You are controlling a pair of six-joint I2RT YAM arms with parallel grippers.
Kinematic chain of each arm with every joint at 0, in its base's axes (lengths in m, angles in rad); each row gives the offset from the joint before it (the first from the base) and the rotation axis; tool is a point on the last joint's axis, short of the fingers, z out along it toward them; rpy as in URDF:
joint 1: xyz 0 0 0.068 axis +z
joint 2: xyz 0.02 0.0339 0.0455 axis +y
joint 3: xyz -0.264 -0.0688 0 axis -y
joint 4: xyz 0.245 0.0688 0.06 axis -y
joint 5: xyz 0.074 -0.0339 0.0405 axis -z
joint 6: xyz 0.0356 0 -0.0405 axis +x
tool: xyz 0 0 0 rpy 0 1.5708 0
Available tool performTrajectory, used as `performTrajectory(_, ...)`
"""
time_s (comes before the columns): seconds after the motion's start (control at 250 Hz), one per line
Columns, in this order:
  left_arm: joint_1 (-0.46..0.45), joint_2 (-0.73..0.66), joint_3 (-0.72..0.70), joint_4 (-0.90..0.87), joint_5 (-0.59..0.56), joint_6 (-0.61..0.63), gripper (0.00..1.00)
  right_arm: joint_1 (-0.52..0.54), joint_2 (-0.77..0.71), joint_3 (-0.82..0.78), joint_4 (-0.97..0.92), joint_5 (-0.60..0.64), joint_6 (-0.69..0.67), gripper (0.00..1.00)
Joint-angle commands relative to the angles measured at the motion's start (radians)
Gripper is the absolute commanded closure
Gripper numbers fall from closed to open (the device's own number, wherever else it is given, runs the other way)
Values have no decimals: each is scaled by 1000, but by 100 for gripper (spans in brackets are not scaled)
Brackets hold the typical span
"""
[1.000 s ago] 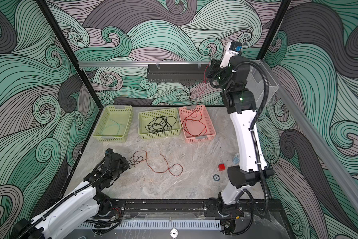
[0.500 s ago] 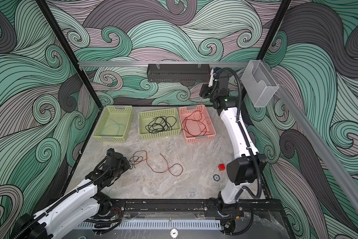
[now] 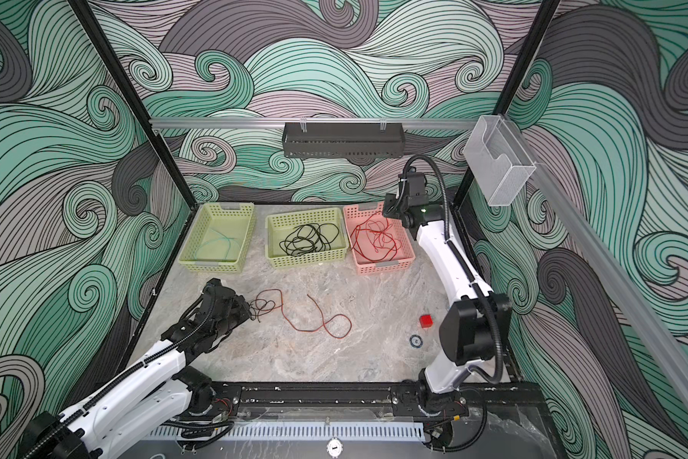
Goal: Untangle and sort cables by color
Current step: Place the cable in the container, then pick up the cable from the middle-left of the table.
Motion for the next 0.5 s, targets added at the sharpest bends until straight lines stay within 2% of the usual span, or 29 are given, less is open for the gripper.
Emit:
performTrajectory(0.0, 6, 0, 66, -53, 26, 31, 100, 107, -164, -105, 79, 72, -4, 45)
performTrajectory(0.108, 6, 2, 105, -75, 57, 52, 100, 252, -265, -280, 186, -58, -10, 48)
performTrajectory(0.196, 6, -1, 137, -104, 67, 68, 100, 405, -272, -401, 275, -150, -11, 51)
performTrajectory(0.34, 7, -31, 184, -164, 65, 90, 100, 581, -133, -509, 389, -303, 46, 50)
performTrajectory(0.428, 6, -67, 208, -199, 61, 96, 100, 664, -22, -509, 448, -381, 64, 47)
performTrajectory(0.496, 6, -95, 225, -228, 52, 100, 100, 704, 55, -492, 471, -394, 68, 44)
